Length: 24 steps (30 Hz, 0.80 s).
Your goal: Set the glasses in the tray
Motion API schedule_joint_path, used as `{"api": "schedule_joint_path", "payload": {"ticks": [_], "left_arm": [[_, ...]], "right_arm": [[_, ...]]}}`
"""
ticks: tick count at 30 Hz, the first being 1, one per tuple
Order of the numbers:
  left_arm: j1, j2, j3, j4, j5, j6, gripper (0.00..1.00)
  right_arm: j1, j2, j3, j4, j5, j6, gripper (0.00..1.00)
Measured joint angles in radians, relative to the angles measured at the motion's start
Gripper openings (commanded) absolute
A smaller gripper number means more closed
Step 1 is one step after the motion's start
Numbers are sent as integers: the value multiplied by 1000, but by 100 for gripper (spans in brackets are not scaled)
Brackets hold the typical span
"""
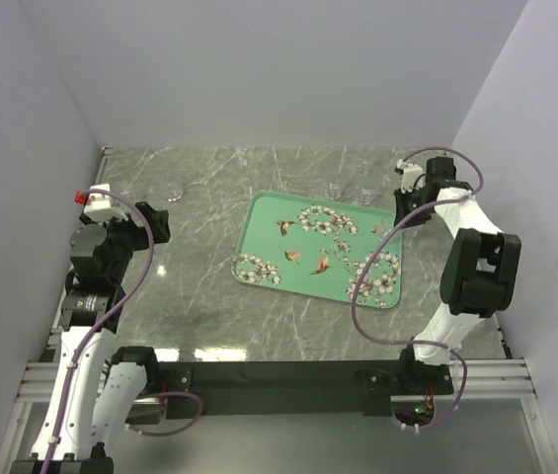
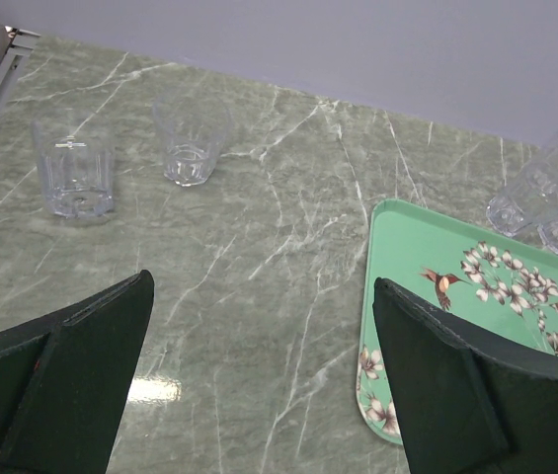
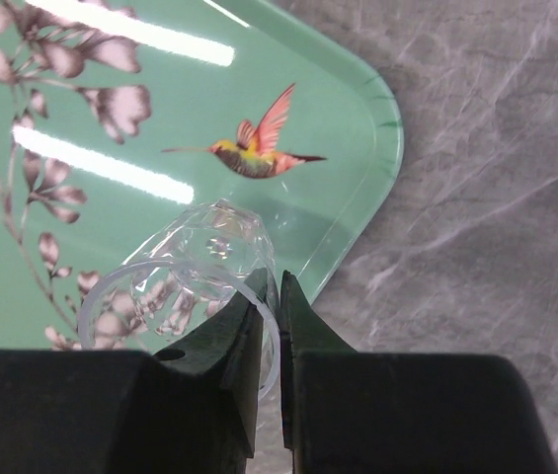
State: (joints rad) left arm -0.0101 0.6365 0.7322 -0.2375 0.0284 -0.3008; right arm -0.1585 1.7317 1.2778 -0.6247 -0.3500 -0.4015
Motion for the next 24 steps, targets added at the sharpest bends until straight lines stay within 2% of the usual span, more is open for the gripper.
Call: {"api": "schedule_joint_path", "payload": {"ticks": [7, 8, 9, 10, 12, 13, 15, 16, 20, 24], "left_arm": [[0, 0, 0, 0, 0, 0, 100], [0, 0, 0, 0, 0, 0, 99], [0, 0, 0, 0, 0, 0, 100], [0, 0, 0, 0, 0, 0, 99], [0, 0, 0, 0, 0, 0, 100], [0, 0, 0, 0, 0, 0, 99], [0, 0, 0, 0, 0, 0, 99], [0, 0, 0, 0, 0, 0, 99], [0, 3, 0, 1, 0, 0, 99], [0, 21, 0, 1, -5, 0, 100]], "right_arm": [[10, 101, 62, 10, 39, 19, 0], [11, 113, 71, 11, 44, 19, 3], [12, 123, 79, 11, 48, 20, 7], [13, 130, 84, 12, 50, 21, 20], [14, 140, 95, 9, 53, 24, 33], [15, 142, 99, 9, 53, 26, 45], [15, 142, 105, 8, 51, 25, 52], [15, 142, 109, 8, 51, 23, 61], [15, 130, 113, 9, 54, 22, 76], [14, 36, 90, 14, 58, 26, 78]]}}
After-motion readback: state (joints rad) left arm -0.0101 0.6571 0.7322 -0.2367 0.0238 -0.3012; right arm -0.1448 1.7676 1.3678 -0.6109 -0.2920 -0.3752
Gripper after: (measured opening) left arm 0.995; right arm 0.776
